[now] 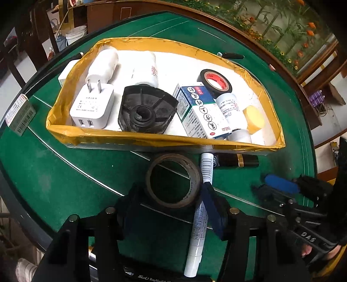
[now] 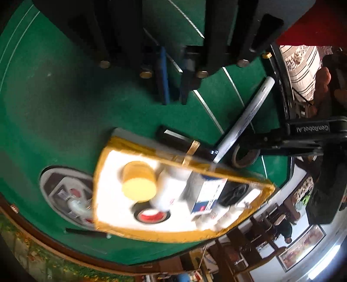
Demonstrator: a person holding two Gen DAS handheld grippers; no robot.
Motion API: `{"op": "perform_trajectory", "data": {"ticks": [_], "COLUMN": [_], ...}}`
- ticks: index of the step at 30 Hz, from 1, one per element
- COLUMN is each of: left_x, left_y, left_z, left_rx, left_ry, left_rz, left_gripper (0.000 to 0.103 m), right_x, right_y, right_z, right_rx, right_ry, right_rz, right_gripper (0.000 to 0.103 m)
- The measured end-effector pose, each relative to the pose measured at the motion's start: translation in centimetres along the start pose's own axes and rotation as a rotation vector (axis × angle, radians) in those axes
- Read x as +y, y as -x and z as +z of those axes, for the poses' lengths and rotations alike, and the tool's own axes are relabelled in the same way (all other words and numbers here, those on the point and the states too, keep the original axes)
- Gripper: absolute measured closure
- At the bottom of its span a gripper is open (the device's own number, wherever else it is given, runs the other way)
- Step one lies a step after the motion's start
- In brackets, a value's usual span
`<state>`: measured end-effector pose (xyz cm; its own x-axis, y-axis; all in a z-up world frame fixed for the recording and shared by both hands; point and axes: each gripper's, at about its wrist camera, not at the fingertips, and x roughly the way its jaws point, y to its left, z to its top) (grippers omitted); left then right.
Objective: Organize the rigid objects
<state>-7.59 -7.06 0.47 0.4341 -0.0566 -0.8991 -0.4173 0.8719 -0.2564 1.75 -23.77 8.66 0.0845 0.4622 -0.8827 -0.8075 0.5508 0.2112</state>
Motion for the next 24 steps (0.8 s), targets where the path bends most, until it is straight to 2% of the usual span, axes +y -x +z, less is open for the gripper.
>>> {"op": "perform_trajectory", "data": {"ticks": [2, 3, 4, 9, 12, 14, 15, 19, 24], "left_x": [0.2, 0.5, 1.0, 3.6, 4.7, 5.2, 5.4, 5.5, 5.5], "left_y": [0.1, 0.2, 0.5, 1.6, 2.0, 2.2, 2.2, 2.3, 2.3], "left_z": [-0.2, -0.4, -0.8, -2.1, -2.3, -2.4, -2.4, -2.6, -2.6], "left_rx": [-0.003, -0.004, -0.006, -0.018, -0.016, -0.015, -0.014, -0.018, -0.017], "left_ry": [0.006, 0.016, 0.024, 0.072, 0.092, 0.097, 0.102, 0.102, 0.098], "left_rz": [-0.004, -0.008, -0.008, 0.011, 0.024, 0.034, 0.03, 0.043, 0.062], "left_gripper": [0.043, 0.043, 0.043, 0.043, 0.043, 0.042, 0.04, 0.035, 0.033], "right_x": [0.3, 0.4, 0.5, 1.6, 2.0, 2.8, 3.4, 5.4, 5.3], "right_y": [0.1, 0.0, -0.2, -1.2, -2.0, -2.3, -2.3, -1.4, -0.9], "right_z": [0.5, 0.5, 0.7, 2.2, 2.8, 2.7, 2.5, 1.2, 2.4], "right_rx": [-0.009, -0.007, -0.011, -0.046, -0.03, 0.008, 0.027, 0.075, 0.019], "right_ry": [0.014, 0.022, 0.03, 0.066, 0.078, 0.113, 0.133, 0.212, 0.206], "right_rz": [0.007, 0.011, 0.012, 0.011, 0.026, 0.053, 0.076, 0.15, 0.056], "right_gripper": [0.063, 0.052, 0.05, 0.05, 0.05, 0.057, 0.066, 0.067, 0.067]}}
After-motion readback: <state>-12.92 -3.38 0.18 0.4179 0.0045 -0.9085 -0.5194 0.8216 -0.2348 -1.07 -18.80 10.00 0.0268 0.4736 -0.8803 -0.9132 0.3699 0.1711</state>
